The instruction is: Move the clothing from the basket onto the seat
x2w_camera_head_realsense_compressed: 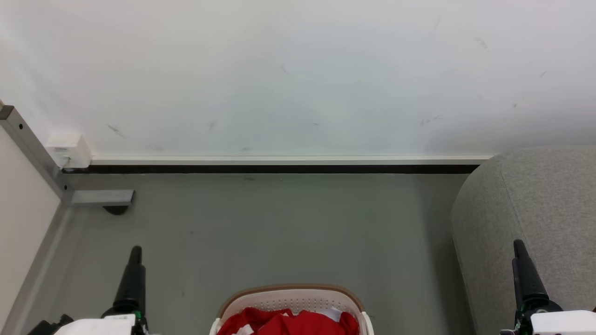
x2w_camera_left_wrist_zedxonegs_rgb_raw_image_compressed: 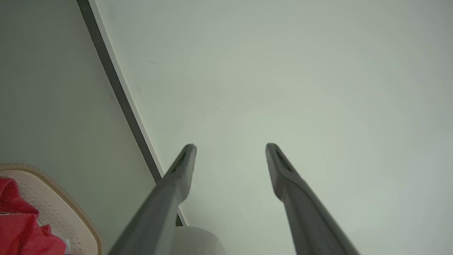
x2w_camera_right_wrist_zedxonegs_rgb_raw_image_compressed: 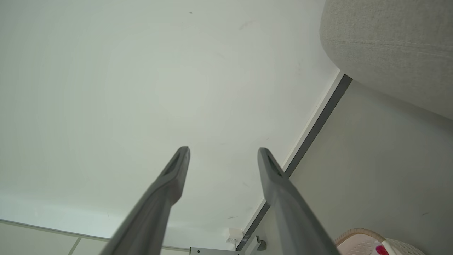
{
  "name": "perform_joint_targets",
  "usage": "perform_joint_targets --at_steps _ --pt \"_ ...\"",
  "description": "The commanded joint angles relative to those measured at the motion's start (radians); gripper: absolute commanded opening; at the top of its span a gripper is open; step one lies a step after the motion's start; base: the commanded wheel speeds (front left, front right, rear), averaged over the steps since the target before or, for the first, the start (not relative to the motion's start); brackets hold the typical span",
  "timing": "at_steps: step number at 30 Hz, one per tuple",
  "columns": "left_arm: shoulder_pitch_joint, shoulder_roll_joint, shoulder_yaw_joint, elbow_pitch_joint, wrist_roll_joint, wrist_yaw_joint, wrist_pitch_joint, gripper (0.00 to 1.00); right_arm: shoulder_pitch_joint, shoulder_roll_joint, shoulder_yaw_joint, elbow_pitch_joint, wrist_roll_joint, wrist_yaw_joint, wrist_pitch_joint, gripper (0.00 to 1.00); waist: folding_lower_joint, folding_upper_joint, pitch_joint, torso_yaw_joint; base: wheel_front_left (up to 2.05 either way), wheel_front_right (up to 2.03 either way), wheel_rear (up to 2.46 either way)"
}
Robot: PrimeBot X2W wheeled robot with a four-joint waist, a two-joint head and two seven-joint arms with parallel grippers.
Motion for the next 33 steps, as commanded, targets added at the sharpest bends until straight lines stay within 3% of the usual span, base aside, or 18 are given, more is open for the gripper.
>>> perform_joint_targets --at_steps 1,9,25,33 --pt "-0.016 0.007 -0.001 -0.031 0.048 0.007 -0.016 1.00 -0.027 -0.010 0.010 -0.023 -0.058 0.000 -0.016 1.00 0.0000 0.0000 0.002 -0.001 0.00 0.00 0.00" --pt "-0.020 0.008 -0.018 -0.063 0.192 0.026 -0.044 1.00 -0.034 -0.011 0.011 -0.038 -0.195 -0.001 -0.044 1.00 0.0000 0.0000 0.007 -0.003 0.00 0.00 0.00" --pt "0.007 0.012 -0.057 -0.127 0.608 0.058 -0.100 1.00 -0.034 -0.013 0.025 -0.088 -0.642 -0.001 -0.100 1.00 0.0000 0.0000 0.017 -0.016 0.00 0.00 0.00" --pt "0.013 0.026 -0.080 -0.104 0.789 0.106 -0.126 1.00 -0.027 -0.014 0.034 -0.043 -0.812 -0.001 -0.125 1.00 0.0000 0.0000 0.018 -0.022 0.00 0.00 0.00"
